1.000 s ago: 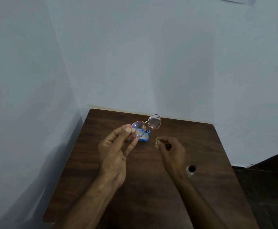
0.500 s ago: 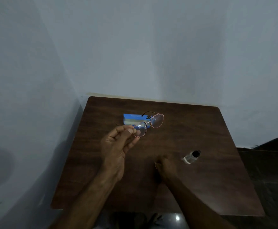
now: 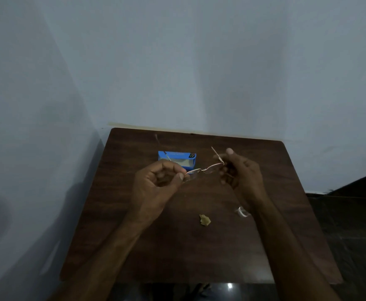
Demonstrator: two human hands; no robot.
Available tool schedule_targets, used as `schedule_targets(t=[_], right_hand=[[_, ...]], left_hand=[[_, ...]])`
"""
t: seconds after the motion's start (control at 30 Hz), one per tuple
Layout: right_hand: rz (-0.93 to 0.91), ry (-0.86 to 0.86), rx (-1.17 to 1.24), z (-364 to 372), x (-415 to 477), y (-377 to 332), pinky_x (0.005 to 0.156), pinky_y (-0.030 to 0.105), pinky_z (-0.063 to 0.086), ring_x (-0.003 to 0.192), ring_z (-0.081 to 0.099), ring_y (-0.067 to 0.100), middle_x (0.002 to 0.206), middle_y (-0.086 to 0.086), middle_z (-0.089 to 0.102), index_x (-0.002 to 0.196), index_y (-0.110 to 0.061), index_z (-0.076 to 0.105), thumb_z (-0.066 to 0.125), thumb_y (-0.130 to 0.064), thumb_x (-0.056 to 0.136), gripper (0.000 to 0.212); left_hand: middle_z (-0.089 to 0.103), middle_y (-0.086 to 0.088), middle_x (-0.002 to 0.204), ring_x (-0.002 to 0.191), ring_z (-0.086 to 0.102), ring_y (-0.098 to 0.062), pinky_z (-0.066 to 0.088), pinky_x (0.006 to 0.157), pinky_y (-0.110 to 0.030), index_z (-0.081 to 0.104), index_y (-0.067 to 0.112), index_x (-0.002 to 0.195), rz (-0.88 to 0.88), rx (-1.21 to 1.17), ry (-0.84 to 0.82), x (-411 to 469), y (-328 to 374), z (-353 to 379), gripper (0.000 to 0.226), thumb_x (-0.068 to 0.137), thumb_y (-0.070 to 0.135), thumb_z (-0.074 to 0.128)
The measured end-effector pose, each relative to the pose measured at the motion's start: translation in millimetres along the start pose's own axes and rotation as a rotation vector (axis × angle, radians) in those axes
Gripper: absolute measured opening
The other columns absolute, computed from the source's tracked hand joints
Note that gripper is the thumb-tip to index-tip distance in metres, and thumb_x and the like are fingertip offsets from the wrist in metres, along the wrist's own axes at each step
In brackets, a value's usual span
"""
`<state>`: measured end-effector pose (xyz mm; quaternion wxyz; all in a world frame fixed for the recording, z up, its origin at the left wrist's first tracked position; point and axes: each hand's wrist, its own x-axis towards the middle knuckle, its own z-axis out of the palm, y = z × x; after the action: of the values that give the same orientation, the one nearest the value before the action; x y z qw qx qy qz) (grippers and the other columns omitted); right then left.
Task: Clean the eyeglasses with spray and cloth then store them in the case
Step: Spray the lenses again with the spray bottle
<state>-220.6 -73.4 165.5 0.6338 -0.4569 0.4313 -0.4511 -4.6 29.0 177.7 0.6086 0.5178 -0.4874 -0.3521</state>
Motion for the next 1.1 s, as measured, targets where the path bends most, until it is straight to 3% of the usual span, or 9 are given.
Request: schedule_targets(t=[0.13,0.23,0.4,0.5,0.6,0.7,0.8,0.97,1.1], right_hand=[[-0.102,-0.098,-0.05,1,-5,-25,0.057,0.028,0.052,0.071,0.061,0.018,0.082,0.009,0.066,0.103,-0.004,0.078,0.073,-0.026,0.093,0.024],[-0.234,-0.072,-0.092,1,-12,-32,0.064,0.03,0.056,0.078,0.065,0.023,0.09,0.014,0.071,0.103,-0.005,0.078,0.073,-0.019,0.095,0.017],[-0.49,0.026,-0.272,7,-24,-39,0.076,0.029,0.059,0.086,0.072,0.025,0.098,0.01,0.077,0.107,-0.006,0.076,0.073,-0.013,0.096,0.013],[-0.55,0.044,-0.32,10,-31,-39,0.082,0.033,0.06,0.092,0.073,0.03,0.098,0.011,0.076,0.105,-0.004,0.076,0.072,-0.008,0.096,0.01],[-0.572,0.069,-0.341,11,-36,-37,0.084,0.036,0.06,0.094,0.073,0.032,0.097,0.015,0.075,0.104,0.0,0.075,0.07,-0.006,0.096,0.011],[-0.565,0.106,-0.322,9,-39,-34,0.085,0.042,0.061,0.095,0.072,0.034,0.098,0.016,0.075,0.103,0.002,0.074,0.071,-0.004,0.095,0.011],[-0.541,0.13,-0.294,7,-41,-29,0.086,0.049,0.061,0.098,0.072,0.036,0.101,0.018,0.075,0.105,0.004,0.075,0.072,-0.003,0.093,0.014],[-0.446,0.148,-0.289,-4,-39,-23,0.084,0.044,0.064,0.102,0.074,0.032,0.109,0.013,0.076,0.113,0.0,0.074,0.074,-0.003,0.092,0.022],[-0.434,0.219,-0.386,-44,-37,-14,0.091,0.039,0.059,0.107,0.072,0.027,0.116,0.007,0.074,0.12,-0.008,0.072,0.076,-0.01,0.093,0.027]], left_hand=[[0.079,0.003,0.098,0.099,0.077,-0.017,0.061,0.087,-0.025,0.071,0.012,0.099,0.128,0.048,-0.059,7,12,-5,0.017,0.087,0.0,0.075],[0.079,-0.001,0.104,0.108,0.077,-0.023,0.063,0.092,-0.034,0.062,0.013,0.118,0.176,0.039,-0.059,9,18,-9,0.035,0.088,0.003,0.075],[0.081,0.001,0.107,0.111,0.077,-0.016,0.061,0.091,-0.025,0.052,0.016,0.139,0.17,-0.032,0.115,2,13,-1,0.06,0.09,-0.01,0.075],[0.081,0.002,0.111,0.111,0.077,-0.018,0.062,0.092,-0.03,0.065,0.014,0.128,0.134,-0.035,0.204,-1,7,5,0.041,0.092,-0.002,0.077],[0.082,0.0,0.11,0.105,0.079,-0.018,0.065,0.091,-0.039,0.077,0.013,0.111,0.043,-0.095,0.192,-2,0,10,0.02,0.093,0.008,0.077],[0.083,-0.001,0.108,0.102,0.08,-0.02,0.066,0.084,-0.032,0.079,0.018,0.107,-0.039,-0.217,0.183,-2,1,14,0.02,0.087,0.018,0.079],[0.084,-0.002,0.106,0.101,0.08,-0.019,0.064,0.081,-0.025,0.081,0.016,0.105,-0.065,-0.28,0.213,-1,0,18,0.024,0.081,0.015,0.081],[0.083,-0.006,0.107,0.103,0.08,-0.022,0.065,0.083,-0.027,0.08,0.006,0.105,-0.08,-0.314,0.239,-2,-8,29,0.024,0.081,0.0,0.081],[0.083,-0.006,0.107,0.103,0.08,-0.024,0.065,0.082,-0.027,0.078,-0.002,0.111,-0.082,-0.271,0.245,-5,-17,36,0.028,0.084,-0.006,0.079]])
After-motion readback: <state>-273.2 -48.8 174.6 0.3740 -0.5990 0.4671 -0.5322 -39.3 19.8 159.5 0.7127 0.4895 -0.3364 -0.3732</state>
